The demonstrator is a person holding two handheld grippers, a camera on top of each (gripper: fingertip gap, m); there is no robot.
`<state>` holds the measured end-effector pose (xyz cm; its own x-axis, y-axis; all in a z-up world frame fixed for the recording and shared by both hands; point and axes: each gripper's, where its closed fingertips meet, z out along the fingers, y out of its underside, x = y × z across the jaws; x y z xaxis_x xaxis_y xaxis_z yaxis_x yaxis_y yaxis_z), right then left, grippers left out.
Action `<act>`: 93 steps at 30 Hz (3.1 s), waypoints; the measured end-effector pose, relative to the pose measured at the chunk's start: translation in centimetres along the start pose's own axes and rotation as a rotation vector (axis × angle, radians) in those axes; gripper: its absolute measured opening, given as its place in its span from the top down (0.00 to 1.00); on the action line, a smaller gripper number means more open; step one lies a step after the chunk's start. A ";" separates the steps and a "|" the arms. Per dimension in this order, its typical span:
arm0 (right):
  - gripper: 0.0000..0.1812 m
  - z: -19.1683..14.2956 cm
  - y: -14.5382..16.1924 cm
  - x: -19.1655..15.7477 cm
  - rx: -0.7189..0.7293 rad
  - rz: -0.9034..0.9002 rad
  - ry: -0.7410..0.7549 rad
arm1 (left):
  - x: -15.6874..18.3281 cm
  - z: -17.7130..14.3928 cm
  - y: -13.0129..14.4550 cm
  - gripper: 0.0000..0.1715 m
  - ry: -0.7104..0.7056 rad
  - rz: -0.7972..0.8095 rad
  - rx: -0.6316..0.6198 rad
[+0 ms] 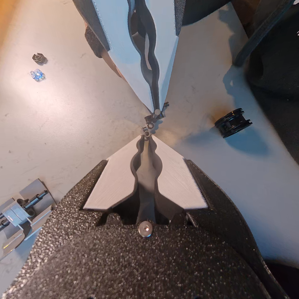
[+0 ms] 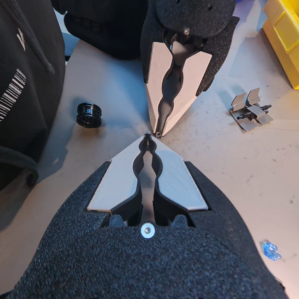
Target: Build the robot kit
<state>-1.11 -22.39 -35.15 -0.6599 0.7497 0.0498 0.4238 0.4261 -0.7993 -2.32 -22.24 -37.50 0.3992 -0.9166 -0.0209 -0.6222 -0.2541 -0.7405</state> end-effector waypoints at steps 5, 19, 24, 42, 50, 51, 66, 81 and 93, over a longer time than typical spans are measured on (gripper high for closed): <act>1.00 -0.1 0.8 0.0 -0.016 0.033 -0.011 | 0.1 -0.1 -0.1 0.97 0.004 -0.001 0.006; 0.91 -0.6 0.9 0.1 0.000 0.085 -0.027 | 0.1 -0.2 -0.1 0.97 0.009 -0.016 0.012; 0.88 -2.1 -0.5 0.8 0.050 0.082 -0.001 | 0.1 -0.2 -0.1 0.98 0.010 -0.023 0.012; 0.97 -1.1 0.6 0.9 0.040 0.195 -0.043 | 0.2 -1.7 -1.9 0.94 0.031 -0.073 0.138; 0.97 -2.1 0.3 1.4 0.096 0.254 -0.074 | 0.9 -0.7 -1.7 0.82 0.017 0.014 0.095; 0.97 -2.0 0.3 1.3 0.090 0.248 -0.080 | 1.0 -0.5 -1.4 0.82 0.020 0.021 0.078; 0.97 -0.9 0.2 0.7 -0.014 0.143 -0.047 | 0.5 0.1 -0.3 0.92 -0.024 0.030 -0.009; 0.97 -1.4 -1.0 0.2 -0.108 0.042 -0.036 | 2.1 -0.8 -0.6 0.92 -0.176 -0.093 0.002; 0.97 -0.4 -0.8 -0.8 -0.266 -0.057 -0.076 | 2.5 -0.7 -0.8 0.93 -0.191 -0.091 0.002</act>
<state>-0.66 -23.15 -34.30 -0.7278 0.6848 0.0372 0.5260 0.5922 -0.6104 -1.29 -24.55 -36.54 0.5742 -0.8147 -0.0809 -0.5766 -0.3323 -0.7464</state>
